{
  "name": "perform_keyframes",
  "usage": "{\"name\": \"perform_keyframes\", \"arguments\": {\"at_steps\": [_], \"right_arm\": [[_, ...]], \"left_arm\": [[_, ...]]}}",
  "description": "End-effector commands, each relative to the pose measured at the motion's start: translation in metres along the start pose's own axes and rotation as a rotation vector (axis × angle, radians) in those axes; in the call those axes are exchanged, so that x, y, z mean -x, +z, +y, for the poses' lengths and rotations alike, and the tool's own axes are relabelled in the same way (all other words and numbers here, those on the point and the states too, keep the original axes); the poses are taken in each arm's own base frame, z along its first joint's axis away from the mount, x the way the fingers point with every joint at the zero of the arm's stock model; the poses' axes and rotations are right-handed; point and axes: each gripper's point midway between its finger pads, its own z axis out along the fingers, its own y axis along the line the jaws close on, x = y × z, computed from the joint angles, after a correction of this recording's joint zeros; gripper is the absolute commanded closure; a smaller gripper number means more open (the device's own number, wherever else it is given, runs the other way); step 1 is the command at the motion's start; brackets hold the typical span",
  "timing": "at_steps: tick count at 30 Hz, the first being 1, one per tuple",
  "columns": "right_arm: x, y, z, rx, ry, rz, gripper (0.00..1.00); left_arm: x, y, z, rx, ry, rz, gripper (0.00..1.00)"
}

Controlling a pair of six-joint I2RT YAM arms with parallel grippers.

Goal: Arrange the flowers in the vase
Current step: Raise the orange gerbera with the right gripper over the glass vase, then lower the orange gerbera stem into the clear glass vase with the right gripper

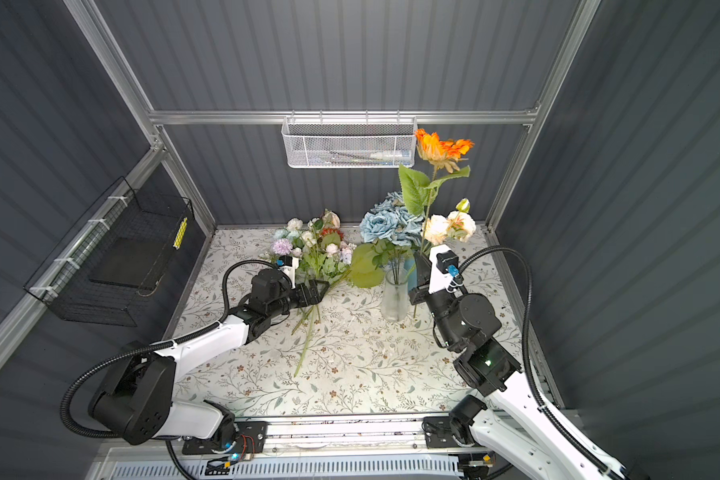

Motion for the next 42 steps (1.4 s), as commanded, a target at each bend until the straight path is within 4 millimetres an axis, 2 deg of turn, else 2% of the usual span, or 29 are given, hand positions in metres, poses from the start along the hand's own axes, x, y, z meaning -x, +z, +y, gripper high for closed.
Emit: {"name": "perform_keyframes", "arguments": {"at_steps": [1, 7, 11, 14, 23, 26, 33, 42], "right_arm": [[0.044, 0.008, 0.005, 0.035, 0.019, -0.15, 1.0], [0.073, 0.029, 0.016, 0.064, -0.029, -0.242, 1.0], [0.08, 0.039, 0.017, 0.051, -0.042, -0.286, 1.0], [0.077, 0.044, 0.018, 0.045, -0.039, -0.3, 1.0], [0.046, 0.046, 0.012, -0.024, -0.102, -0.394, 1.0], [0.029, 0.05, 0.01, -0.048, -0.123, -0.384, 1.0], [-0.02, 0.054, 0.008, -0.055, -0.104, -0.278, 1.0], [-0.095, 0.041, 0.003, -0.054, 0.025, -0.093, 1.0]], "left_arm": [[0.004, 0.0, -0.008, -0.02, 0.025, 0.001, 0.0], [0.002, -0.003, -0.008, -0.019, 0.019, -0.002, 0.01], [0.002, -0.004, -0.007, -0.014, 0.019, -0.004, 0.01], [0.002, -0.005, -0.007, -0.012, 0.021, -0.006, 0.01], [0.002, -0.004, -0.009, -0.02, 0.024, 0.003, 0.01], [0.004, -0.003, -0.01, -0.023, 0.023, 0.0, 0.01], [0.004, 0.0, -0.011, -0.026, 0.018, 0.003, 0.01], [0.005, 0.006, -0.013, -0.035, 0.013, 0.011, 0.01]]}}
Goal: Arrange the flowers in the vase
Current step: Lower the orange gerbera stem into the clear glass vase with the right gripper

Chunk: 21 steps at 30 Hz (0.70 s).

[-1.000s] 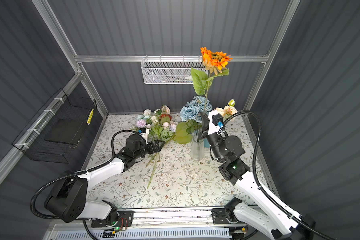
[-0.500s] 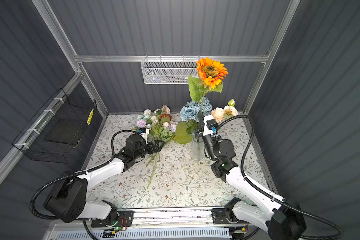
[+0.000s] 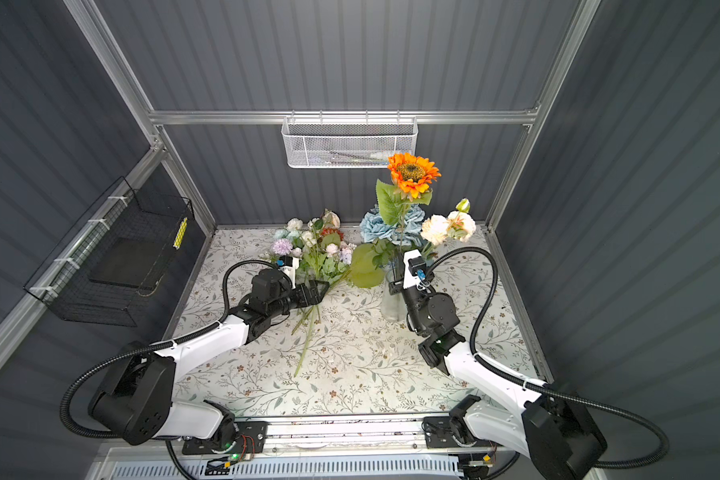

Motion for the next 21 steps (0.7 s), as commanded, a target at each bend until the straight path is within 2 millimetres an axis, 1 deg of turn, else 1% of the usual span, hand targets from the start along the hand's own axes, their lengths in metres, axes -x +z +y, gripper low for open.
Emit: {"name": "perform_keyframes", "arguments": {"at_steps": [1, 2, 5, 13, 17, 21], "right_arm": [[-0.011, -0.008, -0.009, -0.036, 0.086, 0.028, 1.0], [-0.017, -0.011, -0.008, -0.034, 0.093, 0.043, 1.0], [-0.035, -0.016, -0.007, -0.032, 0.1, 0.108, 0.96], [-0.073, -0.024, -0.009, -0.051, 0.089, 0.231, 0.93], [-0.085, -0.027, -0.009, -0.059, 0.084, 0.27, 0.86], [-0.086, -0.031, -0.013, -0.073, 0.089, 0.278, 0.76]], "left_arm": [[0.007, 0.005, -0.012, -0.036, 0.015, 0.0, 0.01], [0.007, 0.005, -0.012, -0.035, 0.013, 0.0, 0.01], [0.007, 0.006, -0.013, -0.039, 0.011, -0.001, 0.01], [0.003, 0.006, -0.01, -0.034, 0.003, 0.0, 0.01], [0.003, 0.003, -0.008, -0.024, 0.001, -0.007, 0.01], [0.003, -0.001, -0.003, 0.003, -0.001, -0.017, 0.01]]}}
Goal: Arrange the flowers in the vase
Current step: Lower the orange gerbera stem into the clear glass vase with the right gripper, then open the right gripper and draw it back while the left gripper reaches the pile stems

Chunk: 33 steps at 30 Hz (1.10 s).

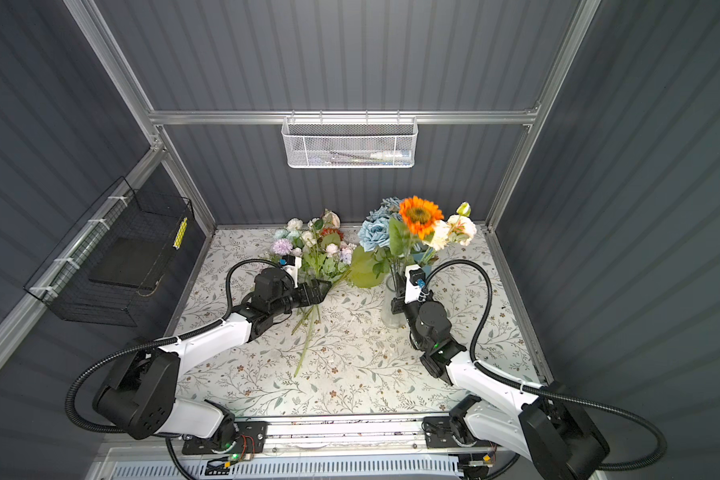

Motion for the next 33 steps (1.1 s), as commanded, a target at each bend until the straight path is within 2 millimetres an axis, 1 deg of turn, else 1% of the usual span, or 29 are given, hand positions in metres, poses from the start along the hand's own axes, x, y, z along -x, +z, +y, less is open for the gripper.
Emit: {"name": "perform_keyframes", "arguments": {"at_steps": [1, 6, 11, 13, 16, 19, 21, 23, 26, 28, 30, 33], "right_arm": [[-0.004, -0.005, -0.007, -0.031, 0.009, 0.017, 0.73], [0.0, -0.013, -0.003, 0.006, 0.015, 0.052, 0.54], [0.001, -0.031, 0.003, 0.066, 0.046, 0.137, 0.42], [0.002, -0.04, 0.004, 0.081, 0.066, 0.171, 0.39], [0.004, -0.054, 0.009, 0.113, 0.101, 0.225, 0.38], [0.005, -0.067, 0.018, 0.162, 0.143, 0.284, 0.37], [0.004, -0.075, 0.028, 0.207, 0.173, 0.332, 0.34], [0.003, -0.079, 0.038, 0.241, 0.199, 0.373, 0.33], [0.003, -0.082, 0.059, 0.306, 0.239, 0.407, 0.33], [0.0, -0.08, 0.072, 0.335, 0.25, 0.422, 0.33], [-0.002, -0.075, 0.088, 0.367, 0.258, 0.431, 0.32], [-0.005, -0.065, 0.107, 0.405, 0.289, 0.444, 0.31]], "left_arm": [[0.004, -0.006, -0.001, 0.014, -0.003, -0.026, 0.01], [0.004, -0.012, 0.006, 0.051, -0.006, -0.044, 0.01], [0.012, -0.021, 0.016, 0.116, -0.003, -0.081, 0.0], [0.018, -0.027, 0.022, 0.14, -0.011, -0.098, 0.01], [0.025, -0.036, 0.037, 0.147, -0.062, -0.117, 0.01], [0.03, -0.044, 0.052, 0.131, -0.131, -0.133, 0.02], [0.03, -0.048, 0.058, 0.136, -0.148, -0.135, 0.04], [0.029, -0.051, 0.059, 0.142, -0.137, -0.124, 0.06], [0.023, -0.053, 0.059, 0.149, -0.123, -0.096, 0.1], [0.017, -0.056, 0.059, 0.156, -0.1, -0.065, 0.14], [0.009, -0.06, 0.059, 0.165, -0.075, -0.026, 0.19], [-0.004, -0.068, 0.06, 0.175, -0.064, 0.007, 0.25]]}}
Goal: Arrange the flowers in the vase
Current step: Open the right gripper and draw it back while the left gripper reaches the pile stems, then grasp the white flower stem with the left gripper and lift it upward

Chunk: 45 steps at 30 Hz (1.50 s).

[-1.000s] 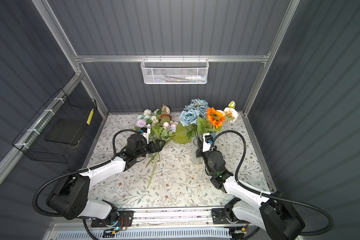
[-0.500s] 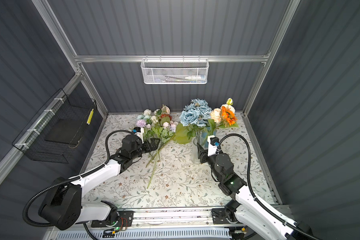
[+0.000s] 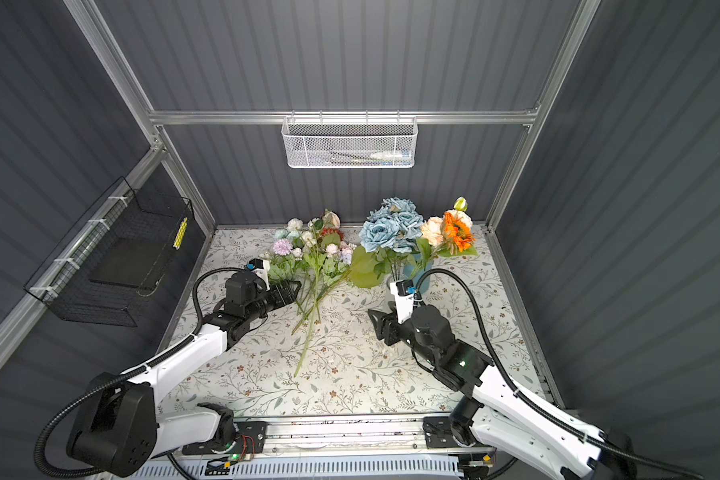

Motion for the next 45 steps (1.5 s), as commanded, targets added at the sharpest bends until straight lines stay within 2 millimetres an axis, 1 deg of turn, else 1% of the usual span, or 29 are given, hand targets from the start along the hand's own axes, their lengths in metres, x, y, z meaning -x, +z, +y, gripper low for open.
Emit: {"name": "perform_keyframes", "arguments": {"at_steps": [1, 2, 5, 7, 8, 11, 14, 18, 21, 23, 28, 30, 33, 35, 36, 39, 43, 45], "right_arm": [[0.014, 0.013, 0.021, 0.073, 0.062, -0.023, 0.3], [0.015, 0.018, 0.023, 0.08, 0.074, -0.023, 0.27], [0.018, 0.032, 0.026, 0.086, 0.095, -0.028, 0.1], [0.019, 0.039, 0.028, 0.088, 0.103, -0.024, 0.03], [0.021, 0.041, 0.029, 0.086, 0.104, -0.023, 0.01], [0.021, 0.047, 0.027, 0.069, 0.104, -0.01, 0.01], [0.023, 0.051, 0.023, 0.055, 0.116, -0.025, 0.01], [0.023, 0.049, 0.021, 0.074, 0.121, -0.063, 0.01], [0.023, 0.049, 0.017, 0.071, 0.147, -0.058, 0.01], [0.023, 0.05, 0.014, 0.067, 0.164, -0.056, 0.01], [0.024, 0.052, 0.01, 0.056, 0.184, -0.059, 0.01], [0.024, 0.053, 0.012, 0.06, 0.182, -0.052, 0.01], [0.026, 0.054, 0.012, 0.055, 0.194, -0.049, 0.01], [0.028, 0.054, 0.014, 0.061, 0.196, -0.051, 0.01], [0.021, 0.061, 0.012, 0.053, 0.193, -0.024, 0.01], [0.021, 0.061, 0.011, 0.047, 0.192, -0.027, 0.01], [0.021, 0.06, 0.01, 0.041, 0.186, -0.028, 0.01], [0.021, 0.06, 0.009, 0.035, 0.185, -0.03, 0.01]], "left_arm": [[-0.025, -0.012, 0.005, 0.013, 0.042, 0.081, 0.26], [-0.029, -0.015, 0.006, 0.017, 0.047, 0.089, 0.27], [-0.046, -0.024, 0.009, 0.037, 0.07, 0.128, 0.29], [-0.059, -0.027, 0.006, 0.045, 0.106, 0.163, 0.3], [-0.068, -0.028, 0.005, 0.058, 0.13, 0.187, 0.31], [-0.089, -0.03, 0.002, 0.086, 0.201, 0.247, 0.31], [-0.105, -0.027, 0.003, 0.089, 0.217, 0.303, 0.33], [-0.125, -0.018, 0.002, 0.078, 0.225, 0.364, 0.35], [-0.141, -0.009, -0.001, 0.062, 0.244, 0.409, 0.37], [-0.148, -0.002, 0.002, 0.075, 0.25, 0.434, 0.39], [-0.154, 0.01, 0.013, 0.136, 0.271, 0.443, 0.44], [-0.155, 0.014, 0.014, 0.141, 0.275, 0.444, 0.47], [-0.16, 0.02, 0.013, 0.137, 0.283, 0.45, 0.54], [-0.162, 0.024, 0.012, 0.137, 0.29, 0.452, 0.6], [-0.163, 0.025, 0.012, 0.136, 0.291, 0.454, 0.64], [-0.165, 0.026, 0.012, 0.137, 0.295, 0.458, 0.76], [-0.165, 0.026, 0.012, 0.134, 0.292, 0.451, 0.87], [-0.164, 0.025, 0.011, 0.132, 0.287, 0.447, 0.95]]}}
